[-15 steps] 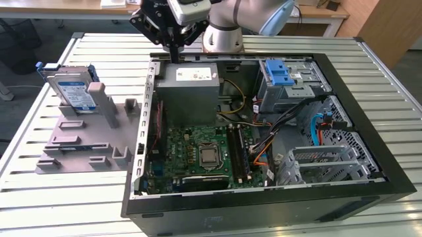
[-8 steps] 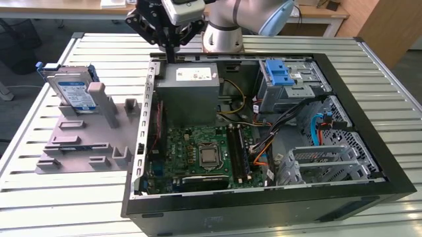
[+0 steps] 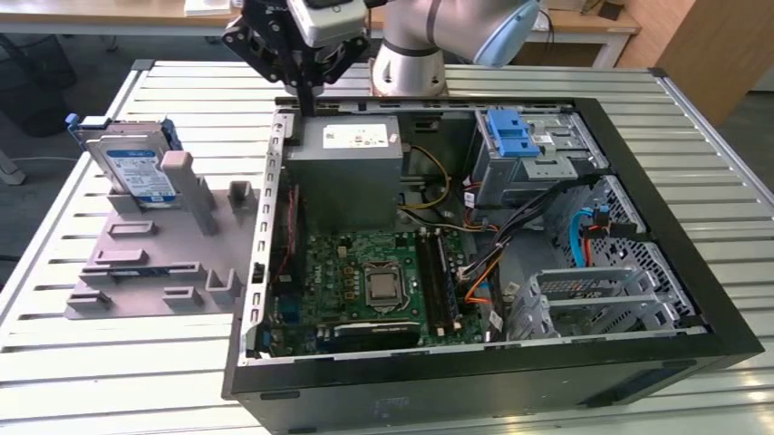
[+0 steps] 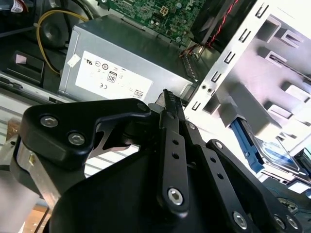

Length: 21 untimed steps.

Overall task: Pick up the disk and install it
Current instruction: 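Reach for the disk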

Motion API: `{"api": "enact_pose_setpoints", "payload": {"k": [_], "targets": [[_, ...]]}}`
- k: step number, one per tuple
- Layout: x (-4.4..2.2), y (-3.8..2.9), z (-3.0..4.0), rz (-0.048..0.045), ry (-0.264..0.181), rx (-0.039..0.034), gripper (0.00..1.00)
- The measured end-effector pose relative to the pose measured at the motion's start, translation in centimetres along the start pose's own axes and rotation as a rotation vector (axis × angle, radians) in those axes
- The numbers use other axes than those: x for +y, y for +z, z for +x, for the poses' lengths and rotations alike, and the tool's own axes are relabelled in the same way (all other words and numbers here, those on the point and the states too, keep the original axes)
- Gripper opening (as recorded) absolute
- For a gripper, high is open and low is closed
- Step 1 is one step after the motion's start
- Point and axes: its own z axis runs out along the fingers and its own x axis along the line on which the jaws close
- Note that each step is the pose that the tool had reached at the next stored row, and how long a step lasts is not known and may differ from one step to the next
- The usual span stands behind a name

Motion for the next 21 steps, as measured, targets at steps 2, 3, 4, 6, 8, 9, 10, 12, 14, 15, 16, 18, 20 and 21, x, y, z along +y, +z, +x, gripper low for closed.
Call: {"api": "enact_pose_setpoints", "payload": {"k": [2, 3, 4, 6, 8, 9, 10, 12, 14, 15, 16, 18, 20, 21], "targets": [[-0.01, 0.02, 0.16, -0.0001, 0.0, 0.0001, 0.11], [-0.02, 0.02, 0.24, 0.0, 0.0, 0.0002, 0.11], [-0.02, 0.03, 0.32, 0.0, 0.0, 0.0002, 0.11], [-0.03, 0.04, 0.46, 0.0, 0.0, 0.0003, 0.11], [-0.04, 0.05, 0.61, 0.0, 0.0, 0.0005, 0.11], [-0.04, 0.06, 0.68, 0.0, 0.0, 0.0006, 0.11], [-0.05, 0.07, 0.75, 0.0, 0.0, 0.0006, 0.11], [-0.05, 0.08, 0.88, 0.0, 0.0, 0.0008, 0.11], [-0.06, 0.09, 1.02, 0.0001, 0.0, 0.0009, 0.11], [-0.06, 0.1, 1.09, 0.0, 0.0, 0.001, 0.11], [-0.07, 0.1, 1.16, 0.0, 0.0, 0.001, 0.11], [-0.07, 0.11, 1.3, 0.0001, 0.0, 0.0012, 0.11], [-0.08, 0.13, 1.44, 0.0001, 0.0, 0.0013, 0.11], [-0.09, 0.13, 1.51, 0.0001, 0.0, 0.0013, 0.11]]}}
